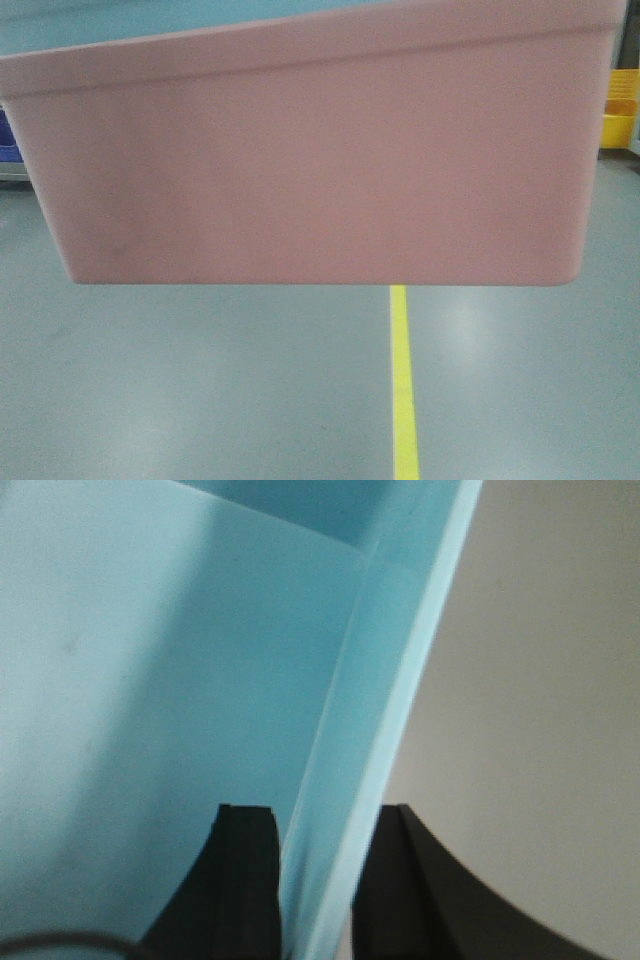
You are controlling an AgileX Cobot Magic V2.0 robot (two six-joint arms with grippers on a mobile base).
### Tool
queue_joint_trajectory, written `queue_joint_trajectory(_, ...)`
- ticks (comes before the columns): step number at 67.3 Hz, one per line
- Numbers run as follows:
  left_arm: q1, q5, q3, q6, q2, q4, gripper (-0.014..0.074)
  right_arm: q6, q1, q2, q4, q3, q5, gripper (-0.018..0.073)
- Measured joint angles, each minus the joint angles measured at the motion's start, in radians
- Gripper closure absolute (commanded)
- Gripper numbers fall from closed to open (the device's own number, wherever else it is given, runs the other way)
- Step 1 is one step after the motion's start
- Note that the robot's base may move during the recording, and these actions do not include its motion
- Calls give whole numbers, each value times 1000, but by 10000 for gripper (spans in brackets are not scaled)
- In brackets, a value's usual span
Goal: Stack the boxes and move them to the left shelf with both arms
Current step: 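Carry the stacked bins with both grippers while the base turns away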
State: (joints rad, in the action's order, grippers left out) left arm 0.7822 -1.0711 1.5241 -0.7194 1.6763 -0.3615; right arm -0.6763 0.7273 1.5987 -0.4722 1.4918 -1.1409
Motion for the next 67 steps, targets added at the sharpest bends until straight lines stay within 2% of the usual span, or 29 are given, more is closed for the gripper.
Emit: queue_joint_trajectory(67, 0, 0, 0, 0, 0, 0, 599, 0, 0, 0, 0, 0, 0, 504)
